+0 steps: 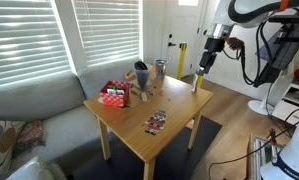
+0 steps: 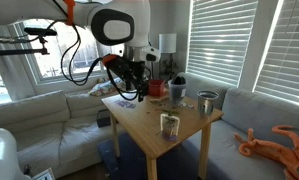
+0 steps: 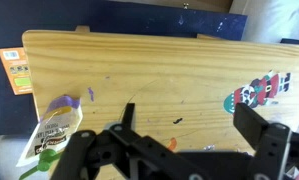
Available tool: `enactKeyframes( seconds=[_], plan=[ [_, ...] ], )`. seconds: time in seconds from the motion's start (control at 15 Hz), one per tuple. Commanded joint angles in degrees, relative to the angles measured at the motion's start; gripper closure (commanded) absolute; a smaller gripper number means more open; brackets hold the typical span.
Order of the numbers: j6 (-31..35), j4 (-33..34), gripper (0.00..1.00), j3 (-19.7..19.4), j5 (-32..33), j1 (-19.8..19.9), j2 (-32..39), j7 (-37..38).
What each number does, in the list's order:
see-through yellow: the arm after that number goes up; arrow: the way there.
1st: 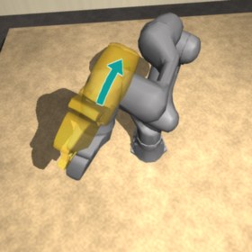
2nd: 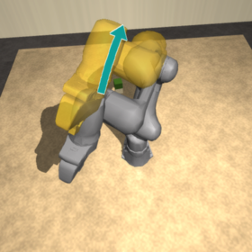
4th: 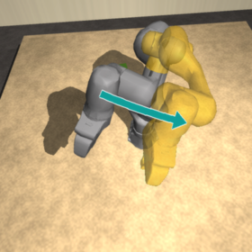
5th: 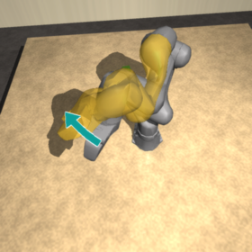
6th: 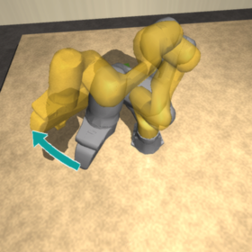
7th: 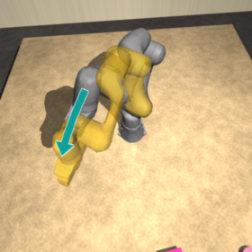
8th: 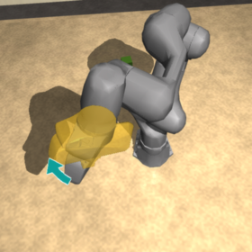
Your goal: Put the purple squishy drink in the box
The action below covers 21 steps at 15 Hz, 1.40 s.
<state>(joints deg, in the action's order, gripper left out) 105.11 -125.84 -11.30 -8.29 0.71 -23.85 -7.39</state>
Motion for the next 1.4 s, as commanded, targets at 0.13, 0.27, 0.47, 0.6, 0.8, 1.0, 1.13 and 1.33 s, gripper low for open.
enactKeyframes(
  seconds=[0.13, 0.27, 0.47, 0.6, 0.8, 1.0, 1.13, 1.33],
  plan=[
    [-0.18, 0.15, 0.00, 1.16, -0.51, 1.42, 0.16, -0.46],
    [-0.18, 0.15, 0.00, 1.16, -0.51, 1.42, 0.16, -0.46],
    [-0.18, 0.15, 0.00, 1.16, -0.51, 1.42, 0.16, -0.46],
    [-0.18, 0.15, 0.00, 1.16, -0.51, 1.42, 0.16, -0.46],
    [2.36, -1.07, 0.00, 1.53, 1.13, 4.95, 0.76, 8.04],
    [4.11, -1.56, 0.00, 1.01, 1.61, 8.23, 2.36, 13.66],
    [4.73, -1.20, 0.00, 0.94, 0.53, 9.73, 3.49, 17.06],
    [3.86, -1.31, 0.00, 0.75, 0.79, 9.45, 3.32, 13.39]
  ],
)
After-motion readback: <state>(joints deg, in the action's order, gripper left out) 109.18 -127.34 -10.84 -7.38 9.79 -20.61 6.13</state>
